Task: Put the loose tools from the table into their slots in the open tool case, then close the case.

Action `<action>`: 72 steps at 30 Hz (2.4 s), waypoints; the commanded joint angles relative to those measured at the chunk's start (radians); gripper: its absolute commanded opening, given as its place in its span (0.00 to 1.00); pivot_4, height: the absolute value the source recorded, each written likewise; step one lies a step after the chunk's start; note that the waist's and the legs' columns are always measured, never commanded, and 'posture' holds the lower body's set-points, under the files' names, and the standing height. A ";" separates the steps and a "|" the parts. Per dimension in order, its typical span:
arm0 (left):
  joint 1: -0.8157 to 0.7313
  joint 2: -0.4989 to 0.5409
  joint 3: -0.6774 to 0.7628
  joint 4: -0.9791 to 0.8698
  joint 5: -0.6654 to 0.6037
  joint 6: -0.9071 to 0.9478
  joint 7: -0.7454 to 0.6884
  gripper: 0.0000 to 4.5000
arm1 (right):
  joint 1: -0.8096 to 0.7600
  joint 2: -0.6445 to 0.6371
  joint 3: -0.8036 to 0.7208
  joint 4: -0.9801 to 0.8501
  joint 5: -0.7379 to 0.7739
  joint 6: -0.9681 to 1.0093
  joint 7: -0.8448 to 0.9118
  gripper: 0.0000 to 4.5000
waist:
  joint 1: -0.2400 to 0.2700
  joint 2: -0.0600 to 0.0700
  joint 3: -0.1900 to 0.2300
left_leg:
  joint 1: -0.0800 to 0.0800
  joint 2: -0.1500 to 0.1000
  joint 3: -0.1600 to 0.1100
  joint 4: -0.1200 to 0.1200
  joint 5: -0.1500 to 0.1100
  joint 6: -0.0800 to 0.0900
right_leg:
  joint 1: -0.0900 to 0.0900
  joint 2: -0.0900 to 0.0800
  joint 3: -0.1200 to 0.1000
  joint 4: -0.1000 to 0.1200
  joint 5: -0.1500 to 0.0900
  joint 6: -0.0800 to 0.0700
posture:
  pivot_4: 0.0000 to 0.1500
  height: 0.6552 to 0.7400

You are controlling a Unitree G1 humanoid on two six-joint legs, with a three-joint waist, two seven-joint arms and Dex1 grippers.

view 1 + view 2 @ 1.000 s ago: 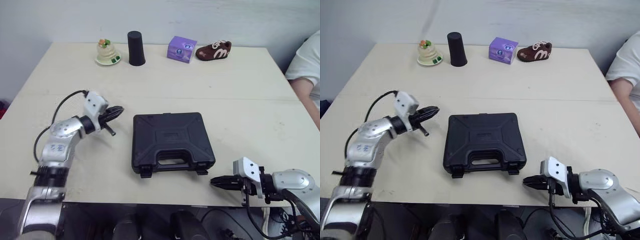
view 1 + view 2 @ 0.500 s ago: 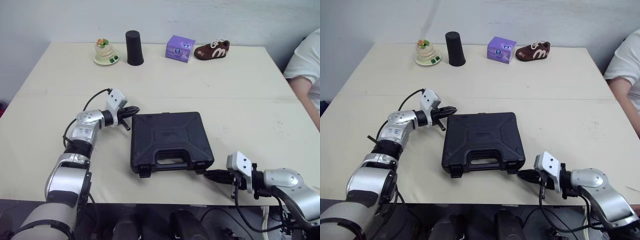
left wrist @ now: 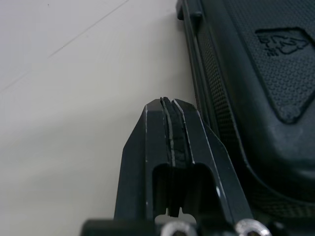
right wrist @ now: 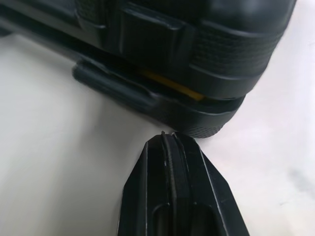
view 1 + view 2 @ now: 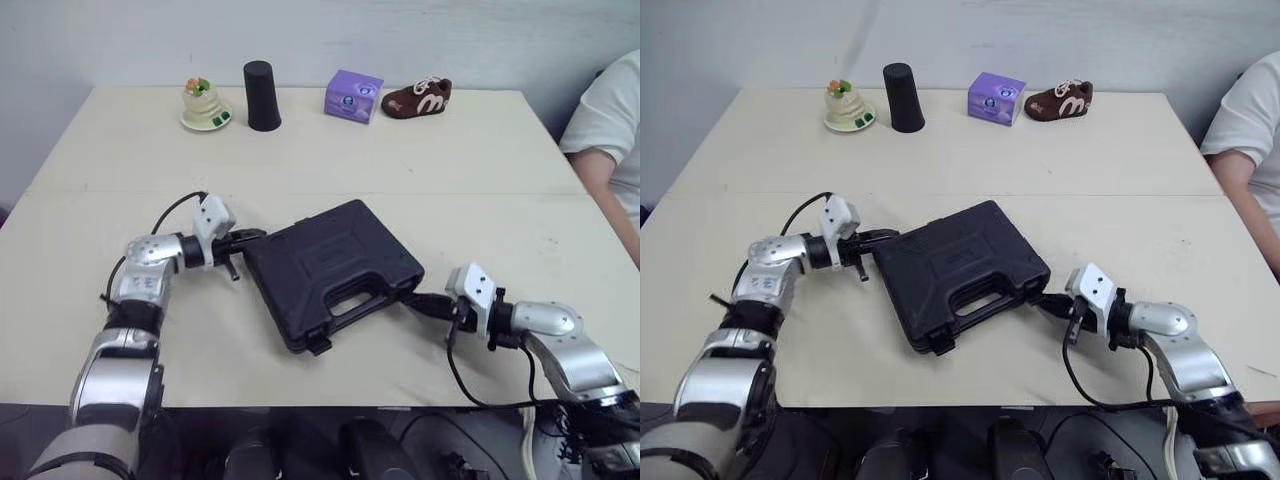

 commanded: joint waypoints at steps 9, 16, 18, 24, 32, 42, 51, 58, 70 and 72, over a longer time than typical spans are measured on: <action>0.211 0.112 0.190 -0.476 -0.055 0.116 0.227 0.00 | 0.018 0.046 -0.036 0.024 -0.056 -0.035 -0.066 0.01 | -0.017 0.000 0.000 | 0.000 0.003 -0.001 0.002 -0.001 -0.002 | 0.000 0.000 0.002 0.002 -0.001 -0.001 | 1.00 1.00; 0.081 0.040 0.065 -0.724 -0.187 0.327 0.161 0.00 | 0.122 -0.005 -0.110 -0.124 0.010 0.035 -0.034 0.01 | 0.016 0.000 0.000 | 0.000 -0.003 -0.002 0.002 -0.002 0.000 | 0.004 0.001 0.000 -0.001 0.000 0.000 | 1.00 1.00; 0.042 -0.004 -0.004 -0.738 -0.180 0.386 0.167 0.00 | 0.155 -0.006 -0.123 -0.163 0.035 0.032 -0.016 0.01 | 0.015 0.000 0.000 | 0.000 -0.003 -0.002 0.002 -0.002 0.001 | 0.005 0.001 0.000 -0.003 0.000 0.000 | 1.00 1.00; -0.110 -0.200 -0.274 -0.594 -0.051 0.419 0.148 0.00 | 0.220 -0.001 -0.140 -0.281 0.076 0.130 -0.038 0.01 | 0.014 0.000 0.000 | 0.000 -0.006 -0.004 0.002 -0.002 0.000 | 0.005 0.003 0.001 -0.003 0.000 0.000 | 1.00 1.00; -0.249 -0.349 -0.376 -0.313 0.052 0.391 0.152 0.00 | 0.250 0.021 -0.168 -0.329 0.066 0.127 -0.092 0.01 | 0.007 0.001 0.001 | 0.000 -0.007 -0.008 0.001 -0.003 -0.003 | 0.000 0.004 0.007 -0.002 0.000 0.000 | 1.00 1.00; -0.184 -0.372 -0.487 -0.209 0.150 0.373 0.060 0.00 | 0.248 0.050 -0.157 -0.351 0.056 0.136 -0.130 0.01 | 0.011 0.001 0.000 | 0.000 -0.008 -0.008 0.001 -0.004 -0.002 | 0.000 0.003 0.008 -0.002 0.000 0.000 | 1.00 1.00; -0.145 -0.362 -0.502 -0.164 0.209 0.426 0.125 0.00 | 0.205 0.073 -0.159 -0.375 0.111 0.221 -0.139 0.01 | 0.011 -0.001 -0.013 | 0.008 -0.007 -0.018 0.001 -0.005 -0.003 | 0.017 0.002 0.002 -0.010 0.000 0.000 | 1.00 1.00; -0.135 -0.367 -0.505 -0.157 0.213 0.432 0.133 0.00 | 0.149 0.085 -0.148 -0.389 0.131 0.269 -0.127 0.01 | 0.010 -0.003 -0.017 | 0.008 -0.006 -0.019 0.001 -0.005 -0.003 | 0.017 0.002 0.001 -0.011 0.000 0.000 | 1.00 1.00; -0.100 -0.332 -0.543 -0.222 0.255 0.480 0.115 0.00 | 0.046 0.112 -0.116 -0.310 0.103 0.270 -0.116 0.01 | -0.008 -0.005 -0.021 | 0.009 -0.005 -0.019 0.000 -0.006 -0.003 | 0.017 0.003 0.002 -0.011 0.001 -0.002 | 1.00 1.00; -0.094 -0.326 -0.536 -0.226 0.254 0.473 0.123 0.00 | 0.042 0.112 -0.106 -0.299 0.100 0.271 -0.101 0.01 | -0.016 -0.005 -0.022 | 0.009 -0.005 -0.019 -0.001 -0.006 -0.003 | 0.017 0.003 0.002 -0.012 0.001 -0.002 | 1.00 1.00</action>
